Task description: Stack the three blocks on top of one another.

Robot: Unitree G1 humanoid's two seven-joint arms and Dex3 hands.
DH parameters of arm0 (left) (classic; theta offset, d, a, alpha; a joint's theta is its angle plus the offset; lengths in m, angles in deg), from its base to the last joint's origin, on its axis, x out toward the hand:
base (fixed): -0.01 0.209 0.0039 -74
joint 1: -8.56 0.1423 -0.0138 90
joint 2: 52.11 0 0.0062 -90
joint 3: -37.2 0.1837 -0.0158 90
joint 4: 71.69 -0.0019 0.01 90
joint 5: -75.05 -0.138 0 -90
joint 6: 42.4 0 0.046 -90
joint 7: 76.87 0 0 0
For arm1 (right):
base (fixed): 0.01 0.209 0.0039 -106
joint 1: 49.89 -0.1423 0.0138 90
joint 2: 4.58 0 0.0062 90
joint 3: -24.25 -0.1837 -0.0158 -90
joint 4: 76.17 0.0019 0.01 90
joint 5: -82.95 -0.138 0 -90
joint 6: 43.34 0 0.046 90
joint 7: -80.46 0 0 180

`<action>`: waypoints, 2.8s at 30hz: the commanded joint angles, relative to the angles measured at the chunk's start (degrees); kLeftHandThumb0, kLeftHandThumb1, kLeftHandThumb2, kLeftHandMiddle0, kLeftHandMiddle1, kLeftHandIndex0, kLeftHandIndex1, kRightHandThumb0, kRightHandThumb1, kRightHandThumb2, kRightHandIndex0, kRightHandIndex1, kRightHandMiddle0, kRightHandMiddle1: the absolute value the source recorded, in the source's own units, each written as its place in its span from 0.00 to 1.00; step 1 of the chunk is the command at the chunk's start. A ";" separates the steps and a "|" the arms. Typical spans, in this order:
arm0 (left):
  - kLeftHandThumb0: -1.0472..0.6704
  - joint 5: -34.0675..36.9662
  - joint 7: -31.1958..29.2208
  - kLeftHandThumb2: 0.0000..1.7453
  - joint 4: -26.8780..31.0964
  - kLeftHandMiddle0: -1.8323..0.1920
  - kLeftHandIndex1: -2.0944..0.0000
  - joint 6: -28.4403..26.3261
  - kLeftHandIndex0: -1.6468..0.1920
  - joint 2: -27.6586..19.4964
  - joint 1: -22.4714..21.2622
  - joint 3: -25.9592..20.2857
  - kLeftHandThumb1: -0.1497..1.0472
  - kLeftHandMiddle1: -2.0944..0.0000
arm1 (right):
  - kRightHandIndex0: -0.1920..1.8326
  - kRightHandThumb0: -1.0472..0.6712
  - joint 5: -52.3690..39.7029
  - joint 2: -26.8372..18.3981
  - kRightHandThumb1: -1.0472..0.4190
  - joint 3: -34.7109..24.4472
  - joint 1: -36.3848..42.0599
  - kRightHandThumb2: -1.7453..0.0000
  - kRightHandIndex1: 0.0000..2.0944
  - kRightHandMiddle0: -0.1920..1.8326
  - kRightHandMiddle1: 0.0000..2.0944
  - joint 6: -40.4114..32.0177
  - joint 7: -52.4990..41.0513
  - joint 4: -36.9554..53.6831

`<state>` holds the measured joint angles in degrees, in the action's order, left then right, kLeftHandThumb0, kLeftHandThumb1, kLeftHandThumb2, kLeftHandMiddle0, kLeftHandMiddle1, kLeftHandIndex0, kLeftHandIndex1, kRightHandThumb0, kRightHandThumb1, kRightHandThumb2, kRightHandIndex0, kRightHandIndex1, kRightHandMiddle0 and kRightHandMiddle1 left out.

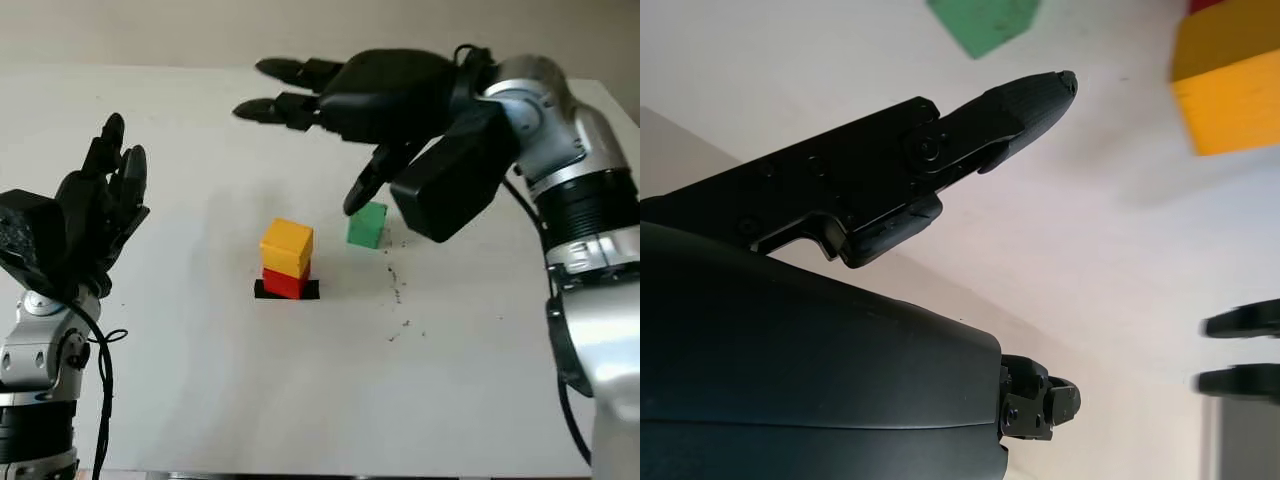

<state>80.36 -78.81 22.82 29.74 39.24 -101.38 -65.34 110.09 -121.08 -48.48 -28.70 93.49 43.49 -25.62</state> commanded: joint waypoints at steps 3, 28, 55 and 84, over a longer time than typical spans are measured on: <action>0.26 0.07 -0.15 0.35 0.52 0.95 0.97 0.34 0.94 -0.30 0.31 -0.32 1.00 0.97 | 0.00 0.20 2.91 -3.70 0.10 -0.83 -1.02 0.97 0.00 0.10 0.08 -0.82 3.55 -3.58; 0.26 -0.24 -2.07 0.37 -0.51 0.96 0.98 0.36 0.95 -1.21 -0.30 0.15 1.00 0.98 | 0.04 0.31 21.24 -0.14 0.14 12.60 1.46 0.97 0.03 0.16 0.06 4.00 22.57 -14.10; 0.26 0.03 -1.84 0.35 0.41 0.95 0.97 -0.21 0.94 -1.29 0.67 -0.17 1.00 0.97 | 0.06 0.40 29.35 1.23 0.08 20.19 -0.30 0.97 0.03 0.33 0.10 5.24 34.84 -20.71; 0.26 0.52 -1.78 0.36 0.98 0.96 0.98 -0.76 0.94 -0.89 0.96 -0.30 1.00 0.98 | 0.20 0.39 38.01 1.23 0.06 25.65 -2.52 0.97 0.03 0.35 0.53 4.16 52.84 -23.30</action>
<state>80.58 -80.60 23.06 28.92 38.31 -101.11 -65.26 147.99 -119.34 -23.17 -29.82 97.95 95.99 -48.62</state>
